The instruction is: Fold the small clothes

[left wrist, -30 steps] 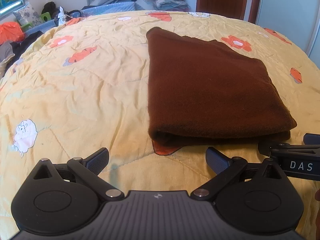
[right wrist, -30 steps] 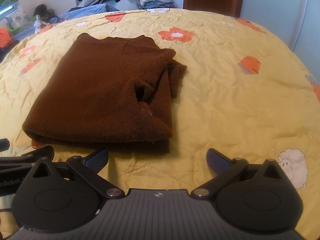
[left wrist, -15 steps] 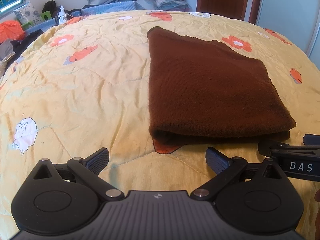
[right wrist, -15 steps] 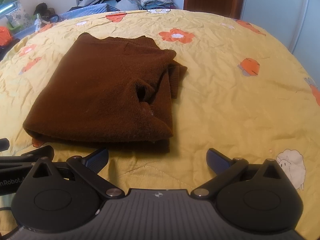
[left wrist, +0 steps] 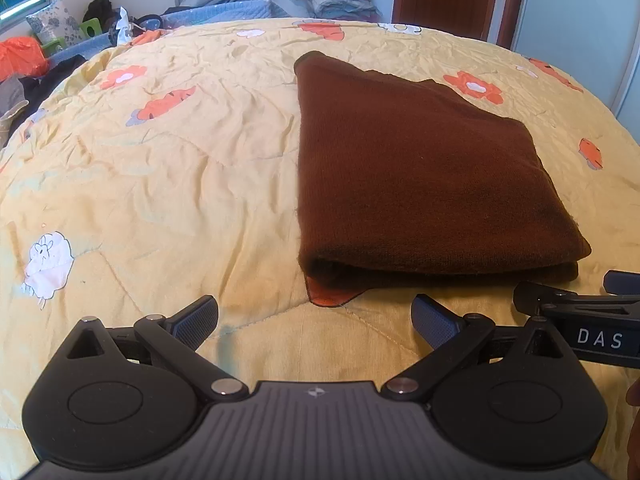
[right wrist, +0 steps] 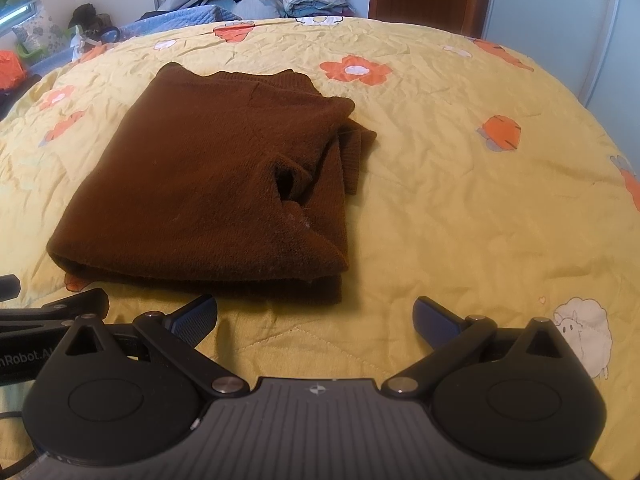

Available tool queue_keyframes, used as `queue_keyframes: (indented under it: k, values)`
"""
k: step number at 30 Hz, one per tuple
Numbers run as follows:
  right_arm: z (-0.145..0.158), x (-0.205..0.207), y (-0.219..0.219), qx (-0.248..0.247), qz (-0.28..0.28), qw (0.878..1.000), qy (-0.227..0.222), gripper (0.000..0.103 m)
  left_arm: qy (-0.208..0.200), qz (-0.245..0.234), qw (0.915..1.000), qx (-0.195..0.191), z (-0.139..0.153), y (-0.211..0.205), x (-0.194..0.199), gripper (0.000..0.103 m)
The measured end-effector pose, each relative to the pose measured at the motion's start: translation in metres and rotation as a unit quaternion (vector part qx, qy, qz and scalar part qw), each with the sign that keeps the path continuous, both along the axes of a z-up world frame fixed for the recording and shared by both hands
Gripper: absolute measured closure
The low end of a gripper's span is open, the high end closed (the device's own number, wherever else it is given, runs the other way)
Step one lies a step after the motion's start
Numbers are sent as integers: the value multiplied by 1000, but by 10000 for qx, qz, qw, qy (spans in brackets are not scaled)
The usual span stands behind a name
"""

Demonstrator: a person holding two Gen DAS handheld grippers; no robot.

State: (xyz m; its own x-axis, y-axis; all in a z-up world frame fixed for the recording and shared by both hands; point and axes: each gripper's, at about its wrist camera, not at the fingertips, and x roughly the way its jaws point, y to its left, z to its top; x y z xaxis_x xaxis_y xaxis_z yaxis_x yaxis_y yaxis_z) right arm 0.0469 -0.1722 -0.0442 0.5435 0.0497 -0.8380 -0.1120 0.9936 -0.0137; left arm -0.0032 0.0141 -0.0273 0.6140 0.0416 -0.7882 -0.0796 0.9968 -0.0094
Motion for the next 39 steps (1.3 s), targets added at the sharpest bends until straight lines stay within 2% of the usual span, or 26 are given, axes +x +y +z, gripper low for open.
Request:
queue_keyframes:
  k: [9, 24, 31, 39]
  values:
    - [0, 0, 0, -42, 8, 10000, 5, 0, -84, -85, 9999, -66, 1, -2, -2, 0]
    - [0, 1, -1, -97, 34, 9999, -20, 0, -269, -31, 9995, 170, 2, -3, -5, 0]
    - [2, 0, -1, -56, 40, 10000, -49, 0, -185, -18, 9998, -38, 1, 1, -4, 0]
    - [3, -1, 0, -41, 62, 10000, -46, 0, -372, 14, 9993, 100, 4, 1, -9, 0]
